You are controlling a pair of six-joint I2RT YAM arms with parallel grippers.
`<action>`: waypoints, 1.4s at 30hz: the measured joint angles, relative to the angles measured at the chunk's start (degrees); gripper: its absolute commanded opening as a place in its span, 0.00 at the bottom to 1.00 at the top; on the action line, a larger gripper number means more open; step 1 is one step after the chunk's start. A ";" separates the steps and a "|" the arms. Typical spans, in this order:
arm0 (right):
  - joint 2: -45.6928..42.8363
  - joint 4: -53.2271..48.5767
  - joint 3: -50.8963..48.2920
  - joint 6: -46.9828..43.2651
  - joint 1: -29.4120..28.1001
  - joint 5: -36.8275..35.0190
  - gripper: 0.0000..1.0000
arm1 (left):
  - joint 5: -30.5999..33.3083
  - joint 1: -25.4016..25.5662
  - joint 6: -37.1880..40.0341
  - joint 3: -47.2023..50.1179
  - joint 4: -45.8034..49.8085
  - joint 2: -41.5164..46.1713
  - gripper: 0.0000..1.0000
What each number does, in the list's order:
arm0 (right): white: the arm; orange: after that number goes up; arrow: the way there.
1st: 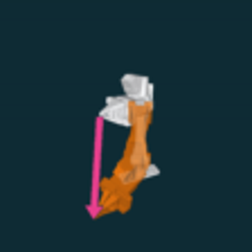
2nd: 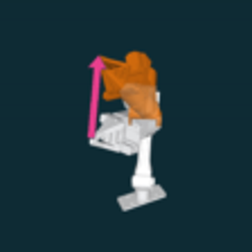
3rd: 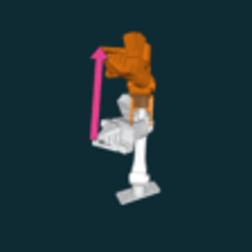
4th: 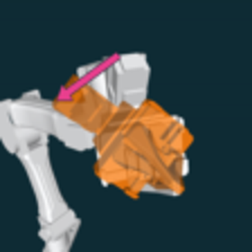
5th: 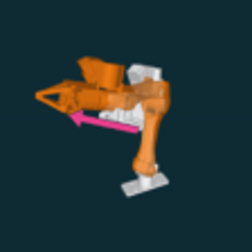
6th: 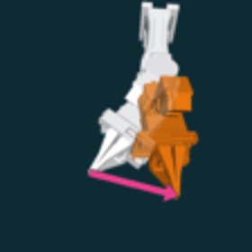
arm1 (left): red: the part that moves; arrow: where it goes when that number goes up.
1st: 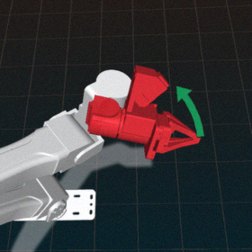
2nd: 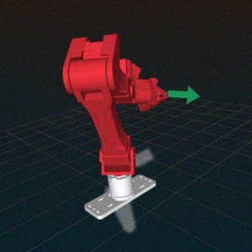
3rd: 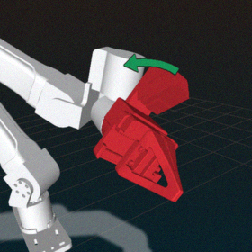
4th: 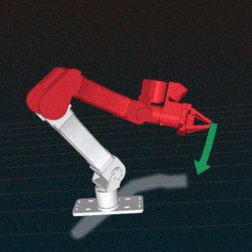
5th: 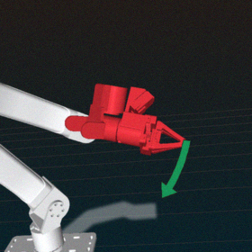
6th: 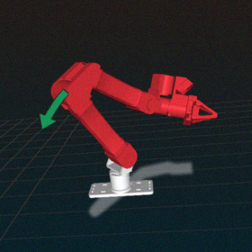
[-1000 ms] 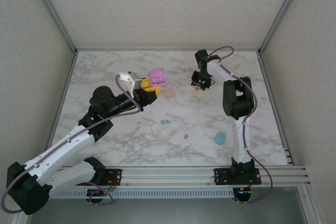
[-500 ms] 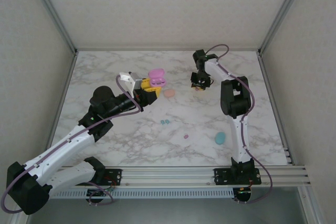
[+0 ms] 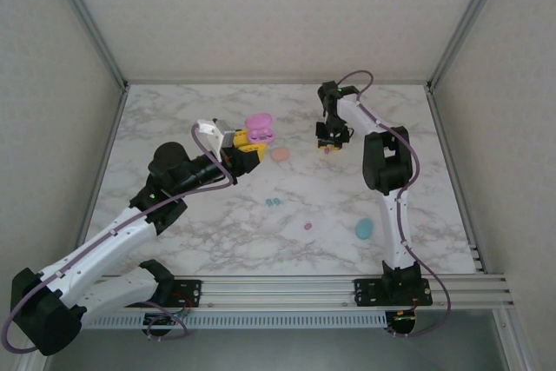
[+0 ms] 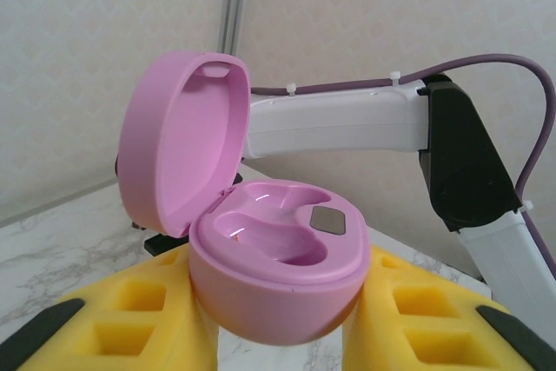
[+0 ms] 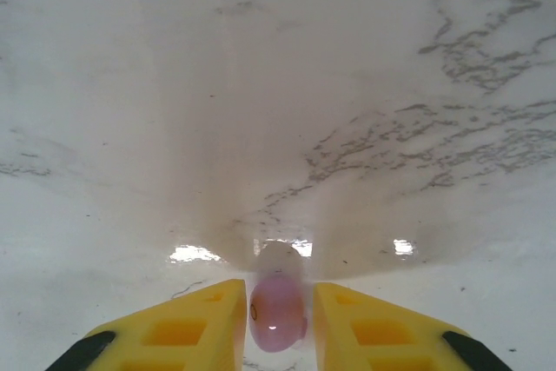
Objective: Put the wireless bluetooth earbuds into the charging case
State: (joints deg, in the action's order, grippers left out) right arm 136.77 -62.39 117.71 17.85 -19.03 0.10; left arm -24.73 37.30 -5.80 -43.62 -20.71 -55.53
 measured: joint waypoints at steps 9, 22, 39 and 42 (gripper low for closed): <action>2.21 -3.17 3.06 -4.13 -0.04 0.09 0.26 | 0.00 0.00 0.00 -0.63 0.02 -0.09 0.33; 3.74 -4.98 5.33 -6.10 -0.02 0.55 0.19 | 0.00 0.00 0.00 -0.92 0.42 -0.72 0.33; -25.31 9.90 -19.15 3.72 0.26 35.91 0.19 | 1.53 -0.44 1.11 -0.94 2.03 0.00 0.32; -31.12 16.61 -23.02 8.41 0.31 47.84 0.19 | 1.57 -1.62 1.53 -0.94 2.58 0.74 0.32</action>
State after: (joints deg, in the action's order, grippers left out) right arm 105.65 -45.78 94.70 26.26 -18.72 47.94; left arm -23.16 35.68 -4.27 -44.56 -18.13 -54.78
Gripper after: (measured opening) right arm 0.195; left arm 0.347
